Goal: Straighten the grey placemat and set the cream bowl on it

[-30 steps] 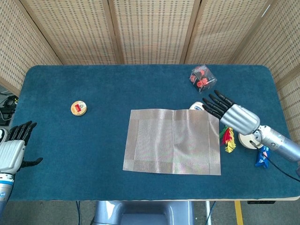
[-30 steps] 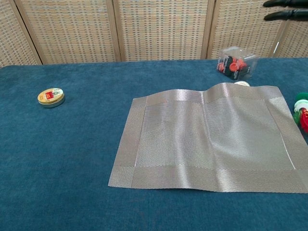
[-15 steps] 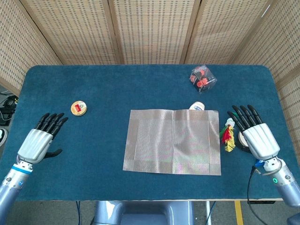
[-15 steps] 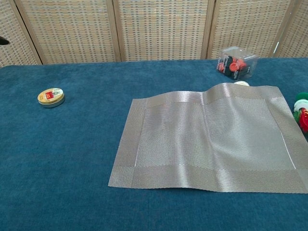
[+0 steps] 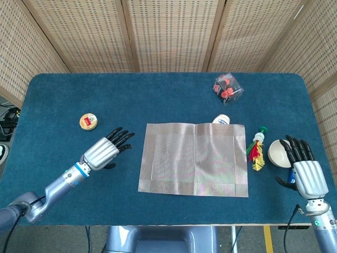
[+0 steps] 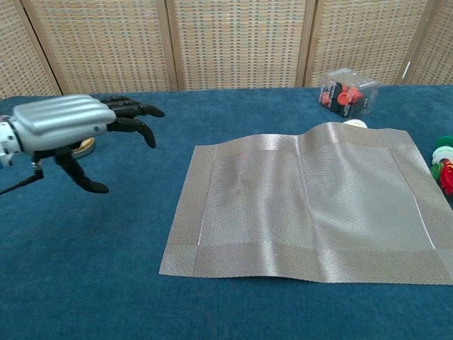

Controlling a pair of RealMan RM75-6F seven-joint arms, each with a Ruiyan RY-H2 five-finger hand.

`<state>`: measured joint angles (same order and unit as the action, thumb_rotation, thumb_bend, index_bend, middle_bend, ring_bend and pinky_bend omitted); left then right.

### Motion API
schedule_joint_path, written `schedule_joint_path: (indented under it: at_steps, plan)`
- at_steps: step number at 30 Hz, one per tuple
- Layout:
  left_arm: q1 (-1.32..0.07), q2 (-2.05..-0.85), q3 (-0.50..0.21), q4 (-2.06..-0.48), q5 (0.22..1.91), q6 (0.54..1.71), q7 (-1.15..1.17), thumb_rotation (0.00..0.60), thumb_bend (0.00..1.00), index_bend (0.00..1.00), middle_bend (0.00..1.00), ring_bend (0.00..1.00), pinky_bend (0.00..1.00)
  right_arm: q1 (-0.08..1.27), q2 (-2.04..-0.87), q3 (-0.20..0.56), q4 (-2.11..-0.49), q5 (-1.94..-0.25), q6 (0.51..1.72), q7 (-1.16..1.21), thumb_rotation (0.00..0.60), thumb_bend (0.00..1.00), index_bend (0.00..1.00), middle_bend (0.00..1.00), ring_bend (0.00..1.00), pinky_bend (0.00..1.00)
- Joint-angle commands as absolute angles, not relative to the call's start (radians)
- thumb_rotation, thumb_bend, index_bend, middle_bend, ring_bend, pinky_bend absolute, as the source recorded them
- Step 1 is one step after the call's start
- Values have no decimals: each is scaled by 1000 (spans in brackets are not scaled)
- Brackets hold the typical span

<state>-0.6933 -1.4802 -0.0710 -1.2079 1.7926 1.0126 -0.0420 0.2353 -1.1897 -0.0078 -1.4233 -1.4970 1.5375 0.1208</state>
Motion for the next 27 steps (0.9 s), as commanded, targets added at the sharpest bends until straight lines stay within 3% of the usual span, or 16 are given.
schedule_joint_path:
  at_steps: [1,15,27]
  plan:
    - [-757,-1558,-77,-1144,1773,945,-36,600,132,264,0,0,0,230,-1191,-3,-1423,-1504,1536,116,600,0,0,0,0,0]
    - [-870,-1703,-80,-1026,1713,846,-16,600,131,264,0,0,0,217,-1203,29,-1400,-1519,1534,146,600,0,0,0,0,0]
    - [-877,-1736,-64,-982,1665,843,21,600,131,267,0,0,0,213,-1198,43,-1400,-1529,1517,189,600,0,0,0,0,0]
